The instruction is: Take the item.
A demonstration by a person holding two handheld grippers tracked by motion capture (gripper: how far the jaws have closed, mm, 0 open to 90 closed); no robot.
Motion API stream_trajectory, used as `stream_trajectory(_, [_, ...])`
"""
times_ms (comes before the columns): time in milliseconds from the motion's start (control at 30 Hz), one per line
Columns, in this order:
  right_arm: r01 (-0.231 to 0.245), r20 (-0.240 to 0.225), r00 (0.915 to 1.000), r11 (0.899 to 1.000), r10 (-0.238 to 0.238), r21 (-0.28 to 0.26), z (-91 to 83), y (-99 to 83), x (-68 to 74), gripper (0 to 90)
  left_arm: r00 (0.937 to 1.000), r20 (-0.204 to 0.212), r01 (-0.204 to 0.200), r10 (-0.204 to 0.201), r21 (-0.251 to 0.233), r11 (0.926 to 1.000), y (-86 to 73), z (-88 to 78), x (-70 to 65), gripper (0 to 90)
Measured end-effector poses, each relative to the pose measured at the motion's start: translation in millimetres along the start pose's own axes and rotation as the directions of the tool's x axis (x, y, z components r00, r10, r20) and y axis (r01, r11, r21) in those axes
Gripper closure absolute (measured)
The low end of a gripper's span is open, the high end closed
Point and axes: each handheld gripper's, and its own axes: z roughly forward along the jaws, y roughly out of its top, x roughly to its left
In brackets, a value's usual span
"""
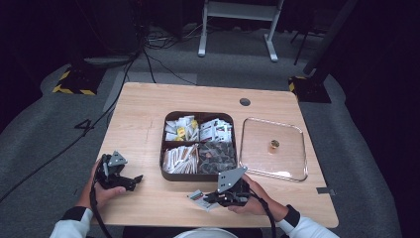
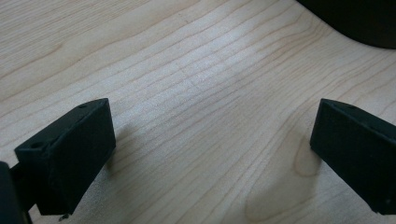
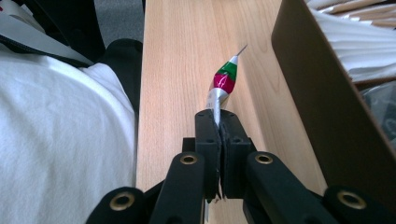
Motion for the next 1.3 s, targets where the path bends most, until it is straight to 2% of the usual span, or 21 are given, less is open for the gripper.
stream_trajectory(267, [-0.026,-0.005,0.9996,1.000,0.026,0.011,-1.0,-6.0,-3.8,85.4,1.0000,0.001,0.001,-0.001,0.000,1.0000,0.0,0.0,-0.1,0.3])
stream_trajectory(467, [-0.031,0.030,0.9991,0.999,0.030,0.022,-2.1,-9.5,-5.2,80.1,1.0000,0.000,0.001,-0.001,0.001,1.0000,0.0,0.0,0.0,0.3])
stream_trajectory(600, [-0.038,0.060,0.9975,0.999,0.036,0.023,-6.5,-11.1,-8.8,72.3,1.0000,0.001,0.001,-0.001,0.001,1.0000,0.0,0.0,0.0,0.3])
stream_trajectory(767, [-0.062,0.094,0.9937,0.998,0.061,0.001,-16.2,-11.9,-12.2,65.6,1.0000,0.001,0.002,-0.002,0.001,1.0000,0.0,0.0,-0.1,0.3])
stream_trajectory(1067, [-0.065,0.140,0.9877,0.997,0.070,-0.043,-37.3,-13.0,-20.2,60.8,1.0000,0.001,0.001,-0.001,0.001,1.0000,0.0,0.0,0.0,0.3])
stream_trajectory(1200, [-0.084,0.173,0.9801,0.993,0.098,-0.087,-51.6,-14.9,-28.6,58.0,1.0000,0.001,0.001,-0.001,0.000,1.0000,0.0,0.0,0.0,0.3])
stream_trajectory(1300, [-0.095,0.217,0.9693,0.990,0.115,-0.101,-59.5,-17.7,-35.5,56.2,1.0000,0.001,0.000,0.000,0.000,1.0000,0.0,0.1,0.0,0.3])
